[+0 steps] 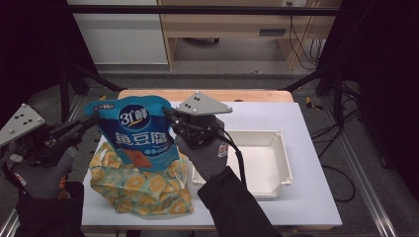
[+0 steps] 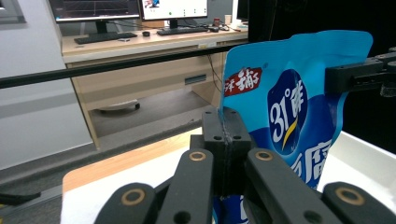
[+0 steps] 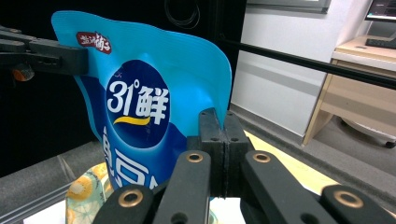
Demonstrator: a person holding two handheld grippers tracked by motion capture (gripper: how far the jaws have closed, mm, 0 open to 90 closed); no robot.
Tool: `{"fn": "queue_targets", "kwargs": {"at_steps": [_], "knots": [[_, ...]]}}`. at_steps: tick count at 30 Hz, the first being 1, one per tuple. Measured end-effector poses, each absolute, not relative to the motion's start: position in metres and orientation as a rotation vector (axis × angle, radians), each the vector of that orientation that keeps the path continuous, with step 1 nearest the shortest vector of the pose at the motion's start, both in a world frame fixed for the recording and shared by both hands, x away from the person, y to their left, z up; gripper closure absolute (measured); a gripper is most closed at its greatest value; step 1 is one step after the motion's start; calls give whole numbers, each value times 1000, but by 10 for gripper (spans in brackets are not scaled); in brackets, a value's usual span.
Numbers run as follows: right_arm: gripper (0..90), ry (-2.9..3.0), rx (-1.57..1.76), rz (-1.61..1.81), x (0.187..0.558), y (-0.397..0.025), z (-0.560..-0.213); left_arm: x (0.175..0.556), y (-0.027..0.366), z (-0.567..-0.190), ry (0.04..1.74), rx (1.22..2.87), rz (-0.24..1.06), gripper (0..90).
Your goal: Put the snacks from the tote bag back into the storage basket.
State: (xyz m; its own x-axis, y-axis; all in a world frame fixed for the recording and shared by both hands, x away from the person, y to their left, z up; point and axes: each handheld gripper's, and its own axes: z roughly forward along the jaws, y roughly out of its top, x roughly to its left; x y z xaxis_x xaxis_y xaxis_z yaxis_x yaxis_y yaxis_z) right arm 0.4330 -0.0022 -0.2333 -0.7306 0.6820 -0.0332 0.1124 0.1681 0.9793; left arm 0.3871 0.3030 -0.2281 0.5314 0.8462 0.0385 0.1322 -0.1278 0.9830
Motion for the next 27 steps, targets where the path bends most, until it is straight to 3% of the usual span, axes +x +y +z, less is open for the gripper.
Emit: {"fn": "queue_targets", "kwargs": {"at_steps": [27], "knots": [[900, 1892, 807, 1555, 418, -68, -221, 394, 243, -213, 745, 1651, 719, 900]]}}
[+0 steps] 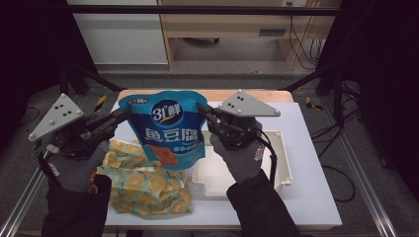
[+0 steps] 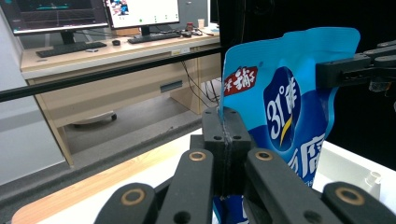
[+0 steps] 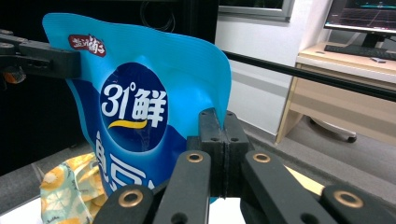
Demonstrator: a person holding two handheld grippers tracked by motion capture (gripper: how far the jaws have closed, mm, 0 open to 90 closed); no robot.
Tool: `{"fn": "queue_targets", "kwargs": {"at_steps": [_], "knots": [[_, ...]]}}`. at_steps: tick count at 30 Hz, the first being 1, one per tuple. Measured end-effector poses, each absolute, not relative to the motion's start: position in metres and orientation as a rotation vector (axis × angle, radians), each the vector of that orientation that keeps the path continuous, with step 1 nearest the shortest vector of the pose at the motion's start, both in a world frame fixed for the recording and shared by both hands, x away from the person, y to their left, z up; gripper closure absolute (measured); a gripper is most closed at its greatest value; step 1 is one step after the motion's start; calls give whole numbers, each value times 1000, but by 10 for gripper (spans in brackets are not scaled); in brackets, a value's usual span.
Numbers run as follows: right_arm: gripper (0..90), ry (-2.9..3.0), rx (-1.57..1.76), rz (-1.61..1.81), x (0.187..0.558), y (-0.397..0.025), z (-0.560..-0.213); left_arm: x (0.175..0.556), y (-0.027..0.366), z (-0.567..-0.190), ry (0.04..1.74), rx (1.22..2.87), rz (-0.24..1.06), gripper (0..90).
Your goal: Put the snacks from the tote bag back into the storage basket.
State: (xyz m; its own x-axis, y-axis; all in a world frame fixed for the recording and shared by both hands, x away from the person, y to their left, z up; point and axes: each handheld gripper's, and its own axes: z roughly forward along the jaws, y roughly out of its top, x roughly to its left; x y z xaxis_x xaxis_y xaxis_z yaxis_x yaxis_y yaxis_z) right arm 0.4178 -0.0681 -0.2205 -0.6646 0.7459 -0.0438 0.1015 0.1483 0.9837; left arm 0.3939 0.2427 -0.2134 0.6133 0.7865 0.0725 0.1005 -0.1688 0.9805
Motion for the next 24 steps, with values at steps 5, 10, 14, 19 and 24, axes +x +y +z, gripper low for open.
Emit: {"fn": "queue_targets", "kwargs": {"at_steps": [5, 10, 14, 19, 24], "knots": [[900, 1888, 814, 1548, 414, -81, -224, 397, 229, -215, 728, 1668, 701, 900], [900, 1879, 831, 1536, 411, -95, -226, 400, 215, -217, 711, 1680, 682, 900], [900, 1865, 843, 1533, 408, -106, -227, 401, 205, -218, 696, 1688, 672, 900], [900, 1855, 860, 1521, 405, -117, -230, 402, 194, -221, 680, 1697, 663, 900], [900, 1851, 872, 1510, 404, -127, -233, 403, 187, -225, 670, 1700, 648, 900]]}}
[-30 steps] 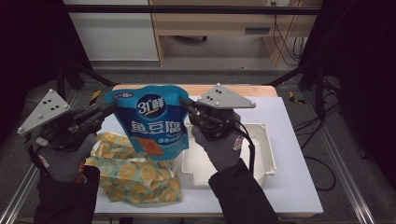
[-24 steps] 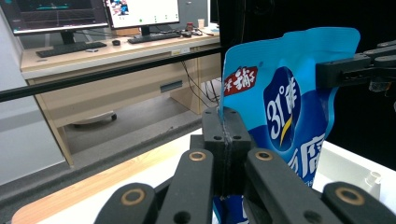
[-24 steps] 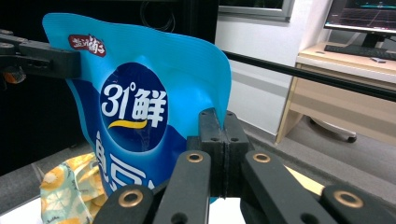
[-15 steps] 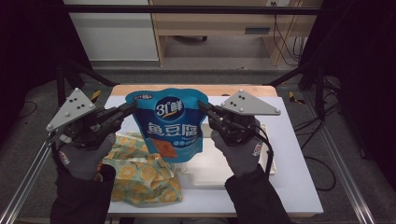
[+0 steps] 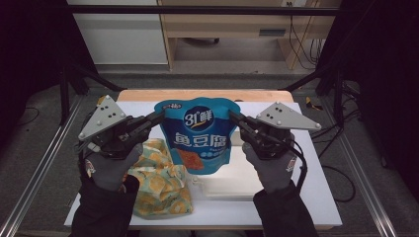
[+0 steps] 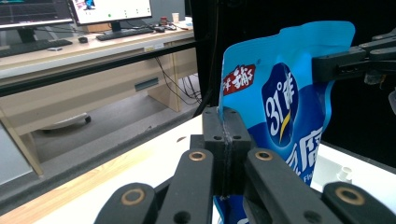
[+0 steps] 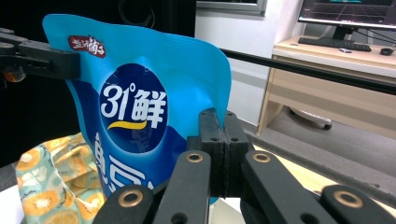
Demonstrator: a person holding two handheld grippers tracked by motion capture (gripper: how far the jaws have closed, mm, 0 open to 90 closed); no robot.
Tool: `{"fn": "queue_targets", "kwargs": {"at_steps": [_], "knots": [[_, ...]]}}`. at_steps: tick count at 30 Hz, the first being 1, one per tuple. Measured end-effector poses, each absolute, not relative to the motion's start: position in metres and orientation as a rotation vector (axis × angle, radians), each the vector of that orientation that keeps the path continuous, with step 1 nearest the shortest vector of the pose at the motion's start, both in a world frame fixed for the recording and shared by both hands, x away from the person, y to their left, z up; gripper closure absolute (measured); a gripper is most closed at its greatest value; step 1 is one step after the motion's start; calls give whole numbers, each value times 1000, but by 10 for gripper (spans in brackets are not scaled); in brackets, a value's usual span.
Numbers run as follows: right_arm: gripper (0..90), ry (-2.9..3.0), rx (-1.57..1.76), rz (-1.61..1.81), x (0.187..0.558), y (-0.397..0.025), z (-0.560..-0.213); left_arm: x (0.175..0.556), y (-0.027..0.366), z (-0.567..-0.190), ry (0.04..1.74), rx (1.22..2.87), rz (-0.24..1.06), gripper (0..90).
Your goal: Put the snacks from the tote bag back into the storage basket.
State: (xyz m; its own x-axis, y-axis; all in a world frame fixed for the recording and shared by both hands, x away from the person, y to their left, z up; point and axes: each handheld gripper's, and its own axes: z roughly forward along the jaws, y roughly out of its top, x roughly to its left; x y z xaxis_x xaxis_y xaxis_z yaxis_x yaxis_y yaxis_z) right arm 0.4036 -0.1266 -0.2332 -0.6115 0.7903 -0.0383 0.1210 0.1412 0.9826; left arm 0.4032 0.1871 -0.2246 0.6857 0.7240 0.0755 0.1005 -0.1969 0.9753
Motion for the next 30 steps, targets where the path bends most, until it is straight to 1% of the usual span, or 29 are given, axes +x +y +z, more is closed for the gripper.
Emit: {"fn": "queue_targets", "kwargs": {"at_steps": [30], "knots": [[900, 1803, 953, 1471, 398, -174, -250, 418, 138, -240, 617, 1756, 578, 900]]}}
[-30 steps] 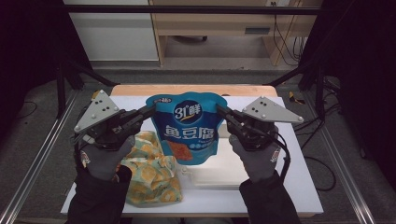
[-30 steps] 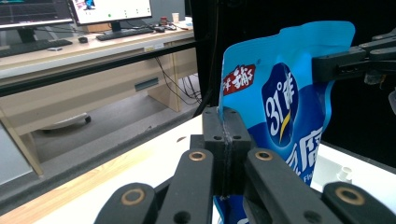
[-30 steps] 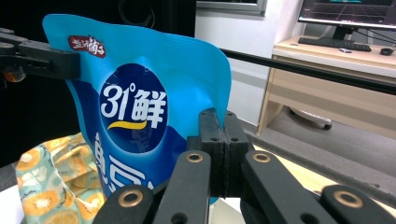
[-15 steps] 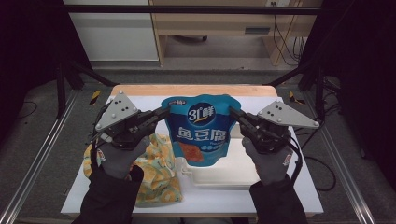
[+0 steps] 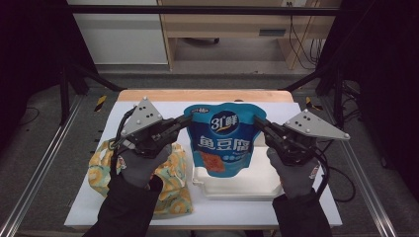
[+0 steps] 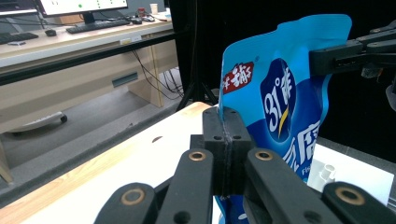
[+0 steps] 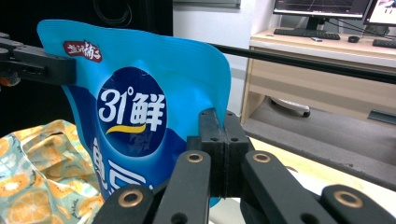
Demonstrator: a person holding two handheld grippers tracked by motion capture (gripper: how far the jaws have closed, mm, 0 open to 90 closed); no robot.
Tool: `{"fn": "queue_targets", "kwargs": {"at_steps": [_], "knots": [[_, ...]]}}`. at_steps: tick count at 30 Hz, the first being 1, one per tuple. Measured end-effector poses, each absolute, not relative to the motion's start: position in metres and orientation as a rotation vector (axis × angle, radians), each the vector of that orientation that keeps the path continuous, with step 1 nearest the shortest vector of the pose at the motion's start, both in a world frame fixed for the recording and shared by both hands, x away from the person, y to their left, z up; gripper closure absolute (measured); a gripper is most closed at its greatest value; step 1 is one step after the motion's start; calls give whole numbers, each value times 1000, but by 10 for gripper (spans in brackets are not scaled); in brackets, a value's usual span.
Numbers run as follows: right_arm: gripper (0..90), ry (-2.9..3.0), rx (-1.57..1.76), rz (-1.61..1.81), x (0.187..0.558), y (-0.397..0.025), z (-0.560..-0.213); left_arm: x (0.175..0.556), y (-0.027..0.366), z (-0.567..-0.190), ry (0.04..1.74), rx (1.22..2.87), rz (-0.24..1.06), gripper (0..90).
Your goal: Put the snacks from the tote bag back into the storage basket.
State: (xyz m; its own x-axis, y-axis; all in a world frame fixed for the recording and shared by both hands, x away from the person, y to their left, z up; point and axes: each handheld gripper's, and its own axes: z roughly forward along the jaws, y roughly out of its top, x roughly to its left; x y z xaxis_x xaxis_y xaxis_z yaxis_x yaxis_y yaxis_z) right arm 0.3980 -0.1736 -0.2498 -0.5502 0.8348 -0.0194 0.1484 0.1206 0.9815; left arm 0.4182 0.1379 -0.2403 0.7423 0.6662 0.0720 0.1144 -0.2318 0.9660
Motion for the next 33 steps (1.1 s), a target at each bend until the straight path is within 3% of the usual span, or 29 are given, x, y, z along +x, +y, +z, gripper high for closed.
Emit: {"fn": "queue_targets", "kwargs": {"at_steps": [33], "knots": [[900, 1854, 1022, 1442, 407, -175, -295, 428, 134, -284, 656, 1824, 539, 900]]}}
